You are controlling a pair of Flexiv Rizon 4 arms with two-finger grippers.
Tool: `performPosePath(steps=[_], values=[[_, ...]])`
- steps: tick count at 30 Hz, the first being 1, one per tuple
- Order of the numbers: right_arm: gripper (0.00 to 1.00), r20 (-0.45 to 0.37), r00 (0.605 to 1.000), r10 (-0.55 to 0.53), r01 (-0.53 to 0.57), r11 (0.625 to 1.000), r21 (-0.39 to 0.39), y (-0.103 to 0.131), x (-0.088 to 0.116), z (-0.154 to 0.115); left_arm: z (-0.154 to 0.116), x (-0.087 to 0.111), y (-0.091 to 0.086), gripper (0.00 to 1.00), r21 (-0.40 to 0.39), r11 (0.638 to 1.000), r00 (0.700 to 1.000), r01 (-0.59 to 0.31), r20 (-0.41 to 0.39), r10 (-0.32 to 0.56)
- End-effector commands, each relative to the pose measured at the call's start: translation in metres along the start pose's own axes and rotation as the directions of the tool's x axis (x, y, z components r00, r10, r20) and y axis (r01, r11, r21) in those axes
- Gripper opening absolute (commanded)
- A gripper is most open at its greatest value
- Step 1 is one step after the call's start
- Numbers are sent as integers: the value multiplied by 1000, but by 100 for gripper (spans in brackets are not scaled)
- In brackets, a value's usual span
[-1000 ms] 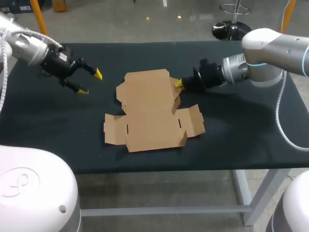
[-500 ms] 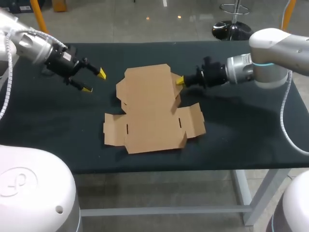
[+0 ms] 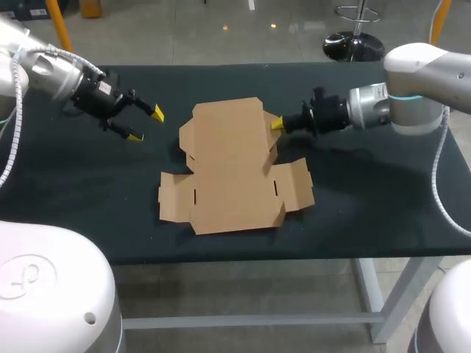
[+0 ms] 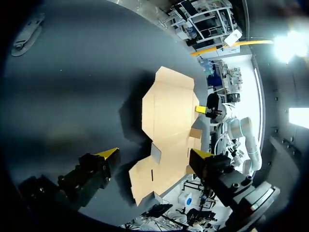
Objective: Assemble the packaging by folding the flat box into shape, placing the metal phone stand inside, and closing the box properly
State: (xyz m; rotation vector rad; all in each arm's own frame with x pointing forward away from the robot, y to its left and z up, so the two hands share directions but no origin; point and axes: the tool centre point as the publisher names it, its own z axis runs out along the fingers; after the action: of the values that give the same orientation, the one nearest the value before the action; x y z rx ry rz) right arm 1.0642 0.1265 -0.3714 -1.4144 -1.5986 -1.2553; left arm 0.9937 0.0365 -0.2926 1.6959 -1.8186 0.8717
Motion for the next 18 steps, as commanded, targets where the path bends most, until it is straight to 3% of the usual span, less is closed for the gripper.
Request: performPosePath(steps=[1,7,10,18], values=[[0,-31,997,-72,71,997,-36,-2,9,-4,9,-9,-5,100,27,996,993,-84,-78,86],[0,-51,989,-137,134,989,-66,-1,25,-13,10,-17,-11,100,58,988,981,-142,-126,148],[0,-59,985,-162,157,985,-75,0,30,-15,14,-14,-15,100,84,982,980,-170,-87,177],[0,-86,971,-225,217,972,-92,3,40,-14,24,-2,-26,100,150,941,944,-305,-86,319]])
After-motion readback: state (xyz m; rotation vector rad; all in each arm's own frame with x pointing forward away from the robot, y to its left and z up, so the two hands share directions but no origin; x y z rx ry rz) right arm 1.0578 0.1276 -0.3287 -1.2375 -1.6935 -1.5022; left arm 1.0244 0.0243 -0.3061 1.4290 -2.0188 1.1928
